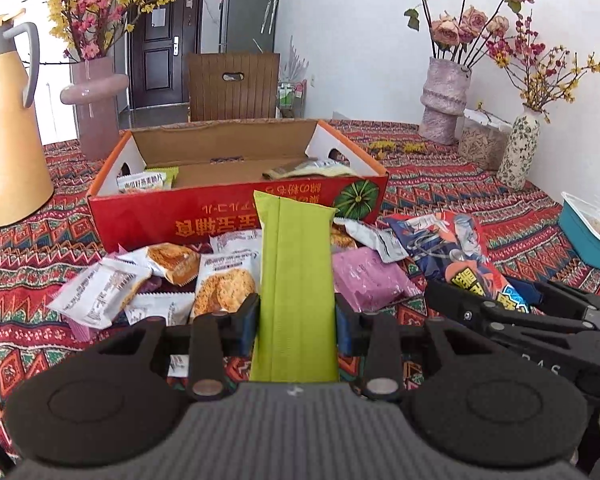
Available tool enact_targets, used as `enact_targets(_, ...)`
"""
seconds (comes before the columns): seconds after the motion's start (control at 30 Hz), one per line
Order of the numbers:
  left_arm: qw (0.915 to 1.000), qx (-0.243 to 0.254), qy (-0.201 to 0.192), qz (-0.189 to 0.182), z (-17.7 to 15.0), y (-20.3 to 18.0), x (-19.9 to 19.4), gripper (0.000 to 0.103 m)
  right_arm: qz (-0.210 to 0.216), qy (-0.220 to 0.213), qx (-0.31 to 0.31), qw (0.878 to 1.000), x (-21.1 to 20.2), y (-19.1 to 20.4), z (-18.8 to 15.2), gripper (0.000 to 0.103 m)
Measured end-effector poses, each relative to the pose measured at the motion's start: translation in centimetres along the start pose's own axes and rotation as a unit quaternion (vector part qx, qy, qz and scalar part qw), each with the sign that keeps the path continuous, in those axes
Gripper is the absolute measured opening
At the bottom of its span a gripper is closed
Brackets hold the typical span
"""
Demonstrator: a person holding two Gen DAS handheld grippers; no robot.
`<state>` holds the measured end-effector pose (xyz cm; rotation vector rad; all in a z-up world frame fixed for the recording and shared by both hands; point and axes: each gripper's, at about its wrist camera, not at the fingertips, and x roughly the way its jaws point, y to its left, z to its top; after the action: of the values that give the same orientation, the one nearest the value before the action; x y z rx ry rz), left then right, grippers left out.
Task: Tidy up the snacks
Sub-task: 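Carry the anime bag and green bar over the box with both grippers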
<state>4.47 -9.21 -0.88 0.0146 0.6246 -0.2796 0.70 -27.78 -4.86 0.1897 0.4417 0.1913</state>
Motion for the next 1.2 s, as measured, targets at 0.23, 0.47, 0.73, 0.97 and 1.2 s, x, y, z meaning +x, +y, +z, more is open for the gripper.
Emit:
enact_targets(0.23, 0.9994, -0.010, -0.032, 0.011, 2.1, 1.7, -0.9, 0.038, 0.006, -0.007, -0.013, 1.000, 1.4, 1.5, 1.8, 0.063)
enact_targets(0.47, 0.9982, -0.015, -0.049, 0.031, 4.1, 3.2, -0.7, 0.038, 0.014, -0.021, -0.020, 0.999, 3.0, 2.7, 4.2, 0.063)
enact_targets(0.73, 0.9966, -0.019, -0.065, 0.047, 6.2, 4.8, -0.1, 0.038, 0.011, -0.033, -0.031, 0.999, 5.0, 3.8, 6.7, 0.063)
enact_targets(0.97, 0.9956, -0.024, -0.069, 0.058, 8.1, 6.1, 1.4, 0.038, 0.004, -0.040, -0.034, 0.999, 7.4, 4.2, 8.7, 0.063)
enact_targets(1.2, 0.9942, -0.035, -0.075, 0.069, 10.0, 7.6, 3.3, 0.038, -0.007, -0.045, -0.035, 0.998, 10.5, 4.1, 10.8, 0.063)
